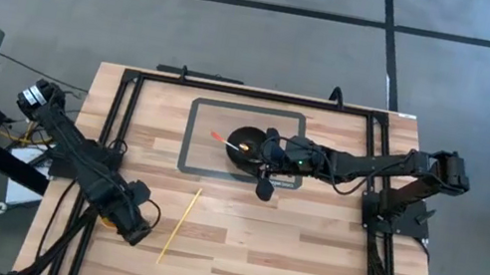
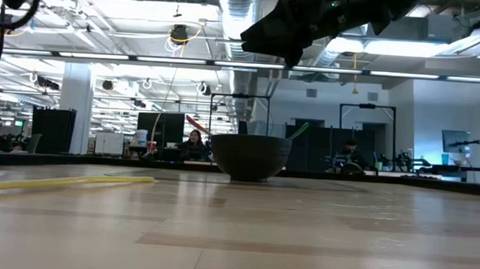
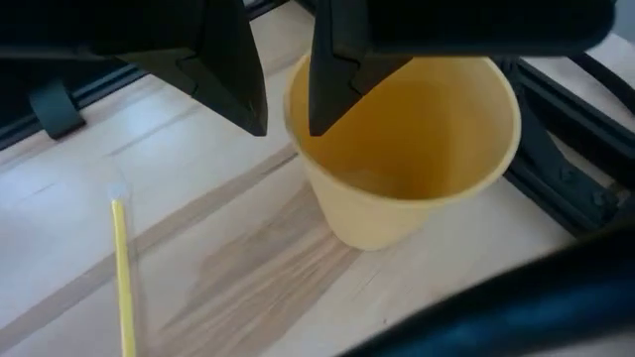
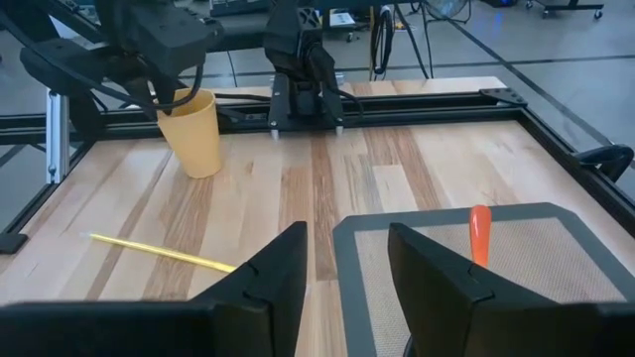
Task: Pick & Place Utensil
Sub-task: Put the yellow cup on the transparent silicone mat to the top right of the black bowl
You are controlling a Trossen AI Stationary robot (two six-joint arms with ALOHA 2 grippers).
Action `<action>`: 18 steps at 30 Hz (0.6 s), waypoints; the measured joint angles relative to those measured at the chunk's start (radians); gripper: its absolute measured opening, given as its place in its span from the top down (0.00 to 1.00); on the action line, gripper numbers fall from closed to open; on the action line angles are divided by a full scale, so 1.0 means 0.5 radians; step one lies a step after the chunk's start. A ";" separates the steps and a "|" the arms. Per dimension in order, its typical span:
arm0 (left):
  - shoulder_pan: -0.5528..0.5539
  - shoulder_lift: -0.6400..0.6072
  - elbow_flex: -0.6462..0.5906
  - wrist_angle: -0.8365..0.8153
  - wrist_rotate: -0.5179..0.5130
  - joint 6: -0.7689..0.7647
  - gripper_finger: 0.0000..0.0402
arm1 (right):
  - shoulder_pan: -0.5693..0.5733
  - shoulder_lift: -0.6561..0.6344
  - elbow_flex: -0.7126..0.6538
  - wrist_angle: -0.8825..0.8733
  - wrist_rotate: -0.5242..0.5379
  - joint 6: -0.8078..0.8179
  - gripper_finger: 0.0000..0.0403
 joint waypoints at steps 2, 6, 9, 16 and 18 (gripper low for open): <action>-0.038 0.000 -0.010 0.006 -0.020 -0.059 0.80 | 0.000 0.000 0.000 0.000 0.000 0.000 0.66; -0.095 0.000 -0.095 0.027 0.017 -0.168 0.80 | 0.000 0.000 0.001 -0.001 0.000 0.000 0.65; -0.114 0.000 -0.142 0.036 0.034 -0.176 0.80 | 0.000 0.000 0.001 -0.001 0.000 0.000 0.66; -0.116 0.000 -0.163 0.061 0.019 -0.019 0.92 | 0.000 0.000 0.002 -0.001 0.000 0.001 0.67; -0.116 -0.001 -0.163 0.089 0.003 0.045 0.97 | 0.000 0.000 0.002 0.000 0.000 0.000 0.67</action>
